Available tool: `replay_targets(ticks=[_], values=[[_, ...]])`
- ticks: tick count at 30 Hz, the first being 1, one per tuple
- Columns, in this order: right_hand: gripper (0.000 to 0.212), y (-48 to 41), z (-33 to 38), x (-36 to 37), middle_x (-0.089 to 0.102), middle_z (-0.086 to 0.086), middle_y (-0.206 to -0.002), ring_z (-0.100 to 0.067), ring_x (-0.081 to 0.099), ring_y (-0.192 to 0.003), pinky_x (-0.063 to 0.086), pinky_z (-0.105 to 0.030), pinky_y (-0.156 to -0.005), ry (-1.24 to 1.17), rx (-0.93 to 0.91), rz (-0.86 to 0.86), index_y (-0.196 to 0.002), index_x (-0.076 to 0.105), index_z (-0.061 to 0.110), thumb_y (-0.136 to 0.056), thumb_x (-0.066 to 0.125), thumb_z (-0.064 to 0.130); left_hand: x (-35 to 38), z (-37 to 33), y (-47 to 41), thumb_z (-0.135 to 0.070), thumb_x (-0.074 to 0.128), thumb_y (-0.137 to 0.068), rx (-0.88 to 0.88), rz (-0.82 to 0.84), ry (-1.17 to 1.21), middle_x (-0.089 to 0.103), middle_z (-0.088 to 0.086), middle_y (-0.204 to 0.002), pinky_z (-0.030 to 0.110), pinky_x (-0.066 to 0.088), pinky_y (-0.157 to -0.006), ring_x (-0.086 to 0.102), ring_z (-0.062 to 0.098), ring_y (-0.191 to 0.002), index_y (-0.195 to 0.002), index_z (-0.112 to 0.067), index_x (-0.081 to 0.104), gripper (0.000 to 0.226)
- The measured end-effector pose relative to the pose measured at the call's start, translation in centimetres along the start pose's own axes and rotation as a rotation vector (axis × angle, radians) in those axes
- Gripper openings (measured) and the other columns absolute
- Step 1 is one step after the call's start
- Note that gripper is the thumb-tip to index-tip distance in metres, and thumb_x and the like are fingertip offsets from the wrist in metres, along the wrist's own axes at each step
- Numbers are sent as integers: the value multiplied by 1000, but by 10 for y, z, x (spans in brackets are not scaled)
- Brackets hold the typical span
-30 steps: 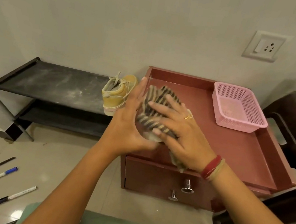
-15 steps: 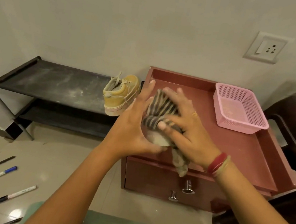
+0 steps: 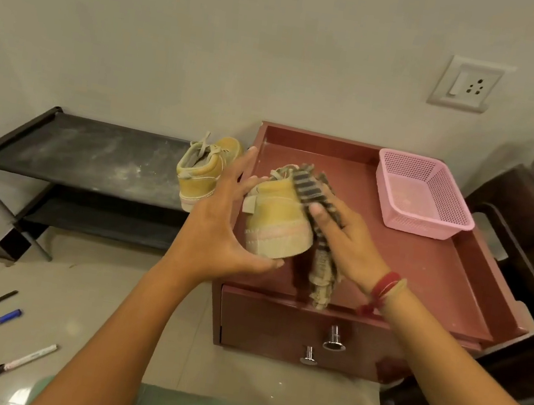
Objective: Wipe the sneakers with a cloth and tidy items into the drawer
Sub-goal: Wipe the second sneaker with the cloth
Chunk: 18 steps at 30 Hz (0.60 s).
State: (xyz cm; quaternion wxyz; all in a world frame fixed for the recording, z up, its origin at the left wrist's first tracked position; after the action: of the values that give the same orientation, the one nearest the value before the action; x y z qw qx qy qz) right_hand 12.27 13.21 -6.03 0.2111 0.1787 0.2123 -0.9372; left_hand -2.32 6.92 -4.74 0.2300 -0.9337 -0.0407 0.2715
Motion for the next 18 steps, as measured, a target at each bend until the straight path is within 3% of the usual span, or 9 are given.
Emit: replay_targets(ticks=[2,3,7,9,12,16,18], values=[[37,-1,-9,-7,63,5,-123,-9,55,-118,42,-39,-102,-178,136,-58,-124,58,24,-91,47,38,3,0,1,-29,95,-49,3,20,-20,48,-5,-143,25,36,-110,41,6,-135,-152,-19,13,132],[36,1,-2,-4,62,6,-124,-9,54,-120,40,-38,-104,-189,118,-66,-124,57,26,-92,46,37,4,-1,0,-31,95,-49,8,28,-23,46,-8,-143,28,36,-110,41,6,-135,-152,-19,14,131],[40,21,42,39,37,19,-147,-8,16,-144,11,-44,-118,149,-221,129,-133,45,43,-93,41,45,-1,-4,-1,-24,88,-54,27,19,15,48,-14,-137,18,45,-97,52,1,-124,-151,-12,17,122],[41,11,31,35,36,20,-147,-9,17,-144,13,-46,-118,183,-201,101,-134,41,49,-93,40,49,-3,-3,-1,-22,90,-52,23,11,12,50,-15,-133,12,43,-95,50,-6,-122,-150,-12,19,122],[49,-1,10,12,46,6,-143,-12,34,-138,27,-49,-113,53,-13,-61,-135,46,33,-91,41,52,-6,0,1,-28,95,-48,12,2,-35,52,-18,-129,9,37,-98,46,-9,-124,-150,-15,19,128],[40,13,27,38,38,13,-148,-11,23,-143,16,-48,-117,151,-205,92,-133,46,36,-93,43,44,-8,-1,5,-26,92,-50,33,16,-44,50,-23,-128,5,37,-94,51,-13,-115,-149,-13,23,121],[45,6,14,30,41,11,-146,-12,28,-141,20,-47,-117,139,-141,60,-134,48,30,-93,40,49,-11,-2,5,-34,92,-50,42,17,-72,52,-18,-130,10,39,-98,51,-7,-119,-146,-15,31,115]])
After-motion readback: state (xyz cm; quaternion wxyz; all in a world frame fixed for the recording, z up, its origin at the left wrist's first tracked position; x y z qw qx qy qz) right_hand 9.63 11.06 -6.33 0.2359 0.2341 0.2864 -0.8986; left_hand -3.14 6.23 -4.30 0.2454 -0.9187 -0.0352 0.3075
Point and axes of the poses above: each hand's wrist, its own y-axis away from the middle knuckle, its own x-axis out of the palm, z = x × y, the point moved 9 cm from there along -y, towards the middle knuckle
